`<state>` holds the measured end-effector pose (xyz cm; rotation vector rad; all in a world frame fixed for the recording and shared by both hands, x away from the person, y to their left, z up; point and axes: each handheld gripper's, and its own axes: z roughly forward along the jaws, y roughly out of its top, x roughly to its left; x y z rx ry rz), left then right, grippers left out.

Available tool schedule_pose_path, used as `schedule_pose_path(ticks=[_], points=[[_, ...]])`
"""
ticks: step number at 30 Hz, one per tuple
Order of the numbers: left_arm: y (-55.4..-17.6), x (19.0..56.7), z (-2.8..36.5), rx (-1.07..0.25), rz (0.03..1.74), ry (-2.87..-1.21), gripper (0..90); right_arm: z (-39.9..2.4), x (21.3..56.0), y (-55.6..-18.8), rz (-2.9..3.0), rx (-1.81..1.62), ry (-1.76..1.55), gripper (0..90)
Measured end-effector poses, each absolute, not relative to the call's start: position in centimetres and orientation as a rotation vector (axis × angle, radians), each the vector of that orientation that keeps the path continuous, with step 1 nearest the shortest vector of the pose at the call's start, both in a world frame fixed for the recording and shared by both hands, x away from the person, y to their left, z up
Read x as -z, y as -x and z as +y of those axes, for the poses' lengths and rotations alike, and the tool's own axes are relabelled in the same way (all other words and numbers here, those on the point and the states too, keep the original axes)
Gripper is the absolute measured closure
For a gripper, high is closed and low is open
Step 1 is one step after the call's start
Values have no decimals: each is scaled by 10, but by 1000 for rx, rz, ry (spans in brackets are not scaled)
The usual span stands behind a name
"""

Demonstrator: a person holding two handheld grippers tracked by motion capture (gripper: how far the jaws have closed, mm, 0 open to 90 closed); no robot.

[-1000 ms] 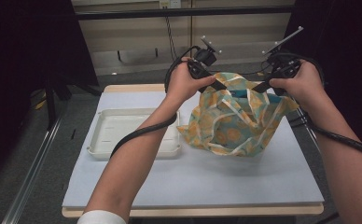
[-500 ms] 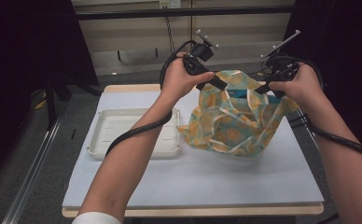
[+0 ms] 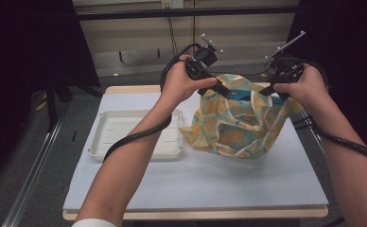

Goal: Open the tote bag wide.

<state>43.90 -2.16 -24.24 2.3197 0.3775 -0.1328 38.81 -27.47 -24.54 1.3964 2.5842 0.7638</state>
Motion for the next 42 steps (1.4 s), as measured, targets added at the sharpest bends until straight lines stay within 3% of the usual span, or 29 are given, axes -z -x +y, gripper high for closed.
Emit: schedule_pose_path(ticks=[5,10,21,29,39,42], points=[[-439,243,-23,127,359,-2331,755,-275,246,-388,2582,-766,-1397,884],[-440,234,-21,151,370,-2300,896,-274,245,-388,2583,-760,-1395,884],[-455,218,-28,99,389,-2207,900,-274,242,-390,2589,-759,-1390,881],[-464,246,-43,167,432,-2267,900,-280,243,-390,2580,-756,-1396,862],[-464,261,-40,203,451,-2303,900,-282,231,-384,2553,-728,-1345,644],[-464,263,-40,201,447,-2308,900,-283,226,-382,2542,-733,-1342,616]])
